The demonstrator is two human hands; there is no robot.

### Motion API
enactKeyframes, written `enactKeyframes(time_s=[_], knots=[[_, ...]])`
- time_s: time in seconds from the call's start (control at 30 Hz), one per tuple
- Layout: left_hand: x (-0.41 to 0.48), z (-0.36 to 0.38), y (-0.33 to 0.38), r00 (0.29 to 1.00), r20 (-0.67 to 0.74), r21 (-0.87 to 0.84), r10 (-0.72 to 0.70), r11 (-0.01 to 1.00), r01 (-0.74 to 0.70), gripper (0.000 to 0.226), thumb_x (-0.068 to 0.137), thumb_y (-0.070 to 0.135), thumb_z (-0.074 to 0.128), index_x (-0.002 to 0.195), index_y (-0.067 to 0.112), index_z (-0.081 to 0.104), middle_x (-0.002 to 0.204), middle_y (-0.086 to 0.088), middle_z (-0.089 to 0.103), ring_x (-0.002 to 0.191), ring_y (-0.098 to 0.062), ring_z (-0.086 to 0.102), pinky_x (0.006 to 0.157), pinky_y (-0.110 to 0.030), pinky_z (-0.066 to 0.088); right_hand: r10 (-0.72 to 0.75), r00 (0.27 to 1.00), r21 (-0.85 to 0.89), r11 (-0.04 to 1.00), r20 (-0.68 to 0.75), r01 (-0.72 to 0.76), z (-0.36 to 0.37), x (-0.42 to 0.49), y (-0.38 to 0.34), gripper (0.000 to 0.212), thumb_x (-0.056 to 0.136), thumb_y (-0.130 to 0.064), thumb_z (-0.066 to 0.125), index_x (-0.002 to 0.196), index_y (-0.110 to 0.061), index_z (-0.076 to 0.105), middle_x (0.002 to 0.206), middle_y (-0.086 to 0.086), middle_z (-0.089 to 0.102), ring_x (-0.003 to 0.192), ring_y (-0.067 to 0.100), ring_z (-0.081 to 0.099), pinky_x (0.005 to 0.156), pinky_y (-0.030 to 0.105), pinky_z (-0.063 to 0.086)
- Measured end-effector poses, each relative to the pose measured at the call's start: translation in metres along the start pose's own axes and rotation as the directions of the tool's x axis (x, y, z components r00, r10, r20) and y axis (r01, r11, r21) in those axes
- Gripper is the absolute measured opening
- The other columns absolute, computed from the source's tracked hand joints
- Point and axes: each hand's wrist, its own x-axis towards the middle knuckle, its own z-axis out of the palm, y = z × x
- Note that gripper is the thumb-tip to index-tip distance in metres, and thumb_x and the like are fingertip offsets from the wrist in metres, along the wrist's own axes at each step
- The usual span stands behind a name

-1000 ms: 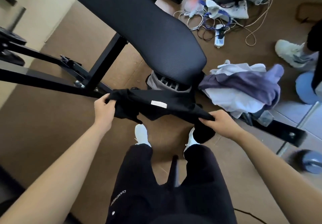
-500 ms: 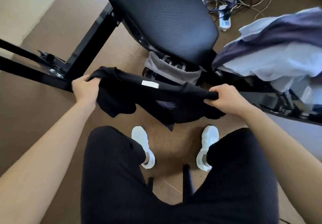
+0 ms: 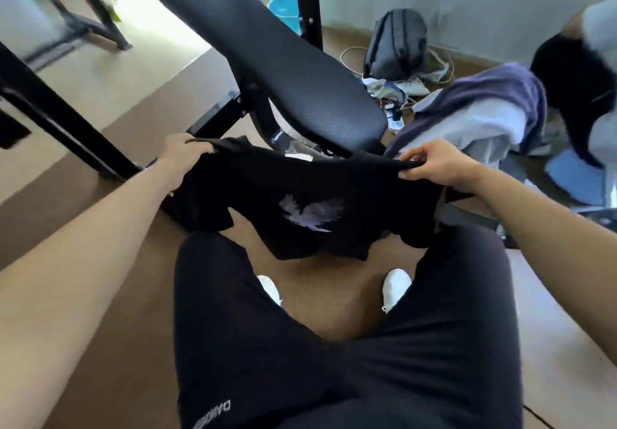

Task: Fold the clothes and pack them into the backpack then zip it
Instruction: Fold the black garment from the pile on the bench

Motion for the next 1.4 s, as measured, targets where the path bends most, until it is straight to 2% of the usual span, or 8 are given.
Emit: enactKeyframes(time_s=[0.1, 0.23, 0.37, 0.67, 0.97, 1.2, 1.33, 1.4], knots=[[-0.022, -0.017, 0.02, 0.998, 0.067, -0.018, 0.006, 1.0, -0.005, 0.017, 0.062, 0.015, 0.065, 0.077, 0.014, 0.059, 0.08, -0.009, 0.055, 0.077, -0.026, 0.052, 0.067, -0.034, 0.039, -0.126, 0.979, -0.095, 0.989, -0.163, 0.111, -0.021, -0.01, -0.016, 0.012, 0.081, -0.003, 0.081, 0.09, -0.01, 0.077, 0.086, 0.009, 0.072, 0.078, 0.014, 0.059, 0.067, 0.013, 0.043], [-0.038, -0.025, 0.036, 0.986, -0.117, -0.121, 0.12, 0.984, -0.134, 0.016, 0.086, 0.009, 0.058, 0.074, 0.021, 0.057, 0.072, -0.004, 0.052, 0.066, -0.02, 0.048, 0.056, -0.027, 0.037, -0.187, 0.802, -0.131, 0.982, -0.567, 0.136, -0.031, -0.007, -0.015, 0.01, 0.082, -0.013, 0.079, 0.092, -0.014, 0.077, 0.089, 0.006, 0.075, 0.083, 0.02, 0.067, 0.08, 0.031, 0.051], [-0.034, -0.01, 0.017, 0.974, -0.023, 0.157, 0.225, 0.963, -0.219, 0.035, 0.097, 0.008, 0.061, 0.07, 0.019, 0.041, 0.07, -0.003, 0.043, 0.07, -0.021, 0.042, 0.056, -0.029, 0.03, -0.077, 0.965, -0.43, 0.902, -0.25, -0.04, -0.02, -0.006, 0.002, 0.021, 0.086, -0.015, 0.07, 0.065, -0.019, 0.067, 0.075, 0.01, 0.066, 0.079, 0.033, 0.065, 0.074, 0.039, 0.051], [-0.005, 0.003, -0.006, 0.982, -0.043, 0.184, 0.182, 0.968, -0.171, 0.03, 0.096, 0.034, 0.066, 0.071, 0.018, 0.064, 0.068, -0.002, 0.058, 0.067, -0.022, 0.054, 0.068, -0.034, 0.039, 0.136, 0.947, -0.308, 0.924, -0.29, -0.227, -0.025, 0.006, 0.008, 0.036, 0.1, -0.034, 0.057, 0.089, -0.003, 0.073, 0.093, 0.022, 0.068, 0.092, 0.04, 0.065, 0.076, 0.039, 0.047], [0.01, 0.007, 0.013, 0.999, -0.051, 0.299, -0.003, 0.954, 0.018, 0.037, 0.102, 0.04, 0.052, 0.102, 0.006, 0.065, 0.098, -0.016, 0.066, 0.092, -0.038, 0.065, 0.075, -0.047, 0.059, 0.461, 0.884, 0.425, 0.817, -0.075, -0.39, -0.01, 0.014, -0.017, 0.02, 0.104, -0.015, 0.051, 0.086, -0.009, 0.055, 0.075, 0.012, 0.055, 0.059, 0.025, 0.055, 0.033, 0.025, 0.049], [-0.015, 0.032, 0.038, 0.911, 0.207, -0.422, -0.357, 0.807, 0.413, 0.023, 0.112, 0.026, 0.036, 0.101, 0.016, 0.054, 0.08, -0.002, 0.055, 0.061, -0.011, 0.06, 0.049, -0.02, 0.051, 0.317, 0.905, 0.909, 0.211, 0.285, -0.36, -0.005, 0.021, -0.045, 0.043, 0.113, -0.02, 0.021, 0.116, 0.005, 0.056, 0.108, 0.032, 0.065, 0.093, 0.044, 0.067, 0.055, 0.041, 0.063], [-0.02, 0.05, 0.041, 0.922, 0.269, -0.716, -0.278, 0.582, 0.384, 0.035, 0.113, 0.018, 0.028, 0.142, 0.006, 0.044, 0.126, -0.023, 0.063, 0.12, -0.033, 0.063, 0.098, -0.036, 0.055, 0.254, 0.931, 0.937, 0.162, 0.264, -0.31, 0.008, 0.025, -0.04, 0.04, 0.111, -0.014, 0.023, 0.131, 0.004, 0.053, 0.128, 0.029, 0.063, 0.106, 0.041, 0.068, 0.074, 0.047, 0.062], [-0.02, 0.055, 0.039, 0.925, 0.275, -0.787, -0.26, 0.492, 0.372, 0.043, 0.113, 0.016, 0.027, 0.153, 0.003, 0.035, 0.145, -0.025, 0.053, 0.13, -0.036, 0.057, 0.102, -0.037, 0.053, 0.217, 0.946, 0.935, 0.206, 0.243, -0.288, 0.01, 0.027, -0.034, 0.028, 0.105, -0.002, 0.031, 0.116, 0.0, 0.057, 0.133, 0.018, 0.061, 0.11, 0.039, 0.07, 0.077, 0.047, 0.06]])
